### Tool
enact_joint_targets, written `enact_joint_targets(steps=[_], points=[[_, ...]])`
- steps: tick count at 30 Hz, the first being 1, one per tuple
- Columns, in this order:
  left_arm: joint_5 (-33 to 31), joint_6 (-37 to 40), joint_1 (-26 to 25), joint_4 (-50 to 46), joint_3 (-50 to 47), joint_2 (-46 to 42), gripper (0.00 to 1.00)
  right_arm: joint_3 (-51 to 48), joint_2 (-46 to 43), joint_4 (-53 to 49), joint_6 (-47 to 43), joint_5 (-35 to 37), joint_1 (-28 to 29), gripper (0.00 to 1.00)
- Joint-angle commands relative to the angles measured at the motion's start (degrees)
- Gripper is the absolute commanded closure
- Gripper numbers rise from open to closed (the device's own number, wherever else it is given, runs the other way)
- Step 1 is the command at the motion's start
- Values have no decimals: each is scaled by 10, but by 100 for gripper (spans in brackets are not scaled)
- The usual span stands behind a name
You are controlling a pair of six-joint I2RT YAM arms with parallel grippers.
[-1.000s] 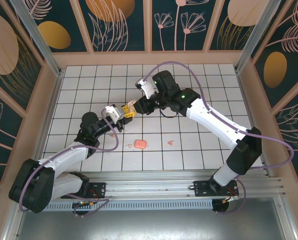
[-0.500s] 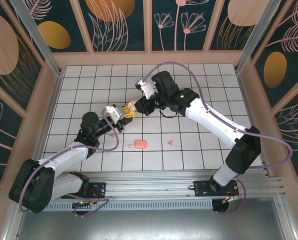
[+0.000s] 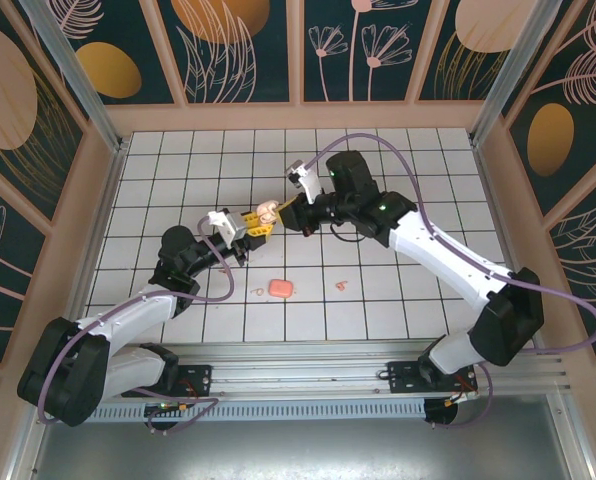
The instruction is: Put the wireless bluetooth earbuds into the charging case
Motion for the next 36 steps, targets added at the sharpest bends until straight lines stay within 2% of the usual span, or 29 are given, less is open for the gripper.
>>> enact_joint_targets(steps=[1, 4, 10, 13, 15, 19, 24, 26, 36], points=[[21, -26, -2, 76, 2, -11, 96, -23, -23, 43, 2, -27, -11, 87], [15, -18, -2, 65, 3, -12, 96, -28, -33, 47, 7, -35, -17, 85], [-5, 24, -2, 3, 11, -11, 96, -5, -46, 16, 16, -29, -17, 71], [-27, 61, -2, -65, 26, -10, 96, 14, -33, -19, 38, -11, -24, 65], [-46, 92, -2, -117, 37, -8, 96, 14, -27, -27, 68, -3, -42, 64], [-63, 134, -2, -194, 54, 6, 97, -25, -20, 2, 124, -42, -83, 62], [-74, 169, -4, -270, 81, 46, 97, -54, 3, 4, 155, -53, -93, 60], [-97, 192, -15, -321, 103, 71, 98, -67, 15, 5, 170, -52, -114, 60], [-228, 269, -85, -497, 215, 183, 98, -116, 68, 4, 194, -41, -138, 59]])
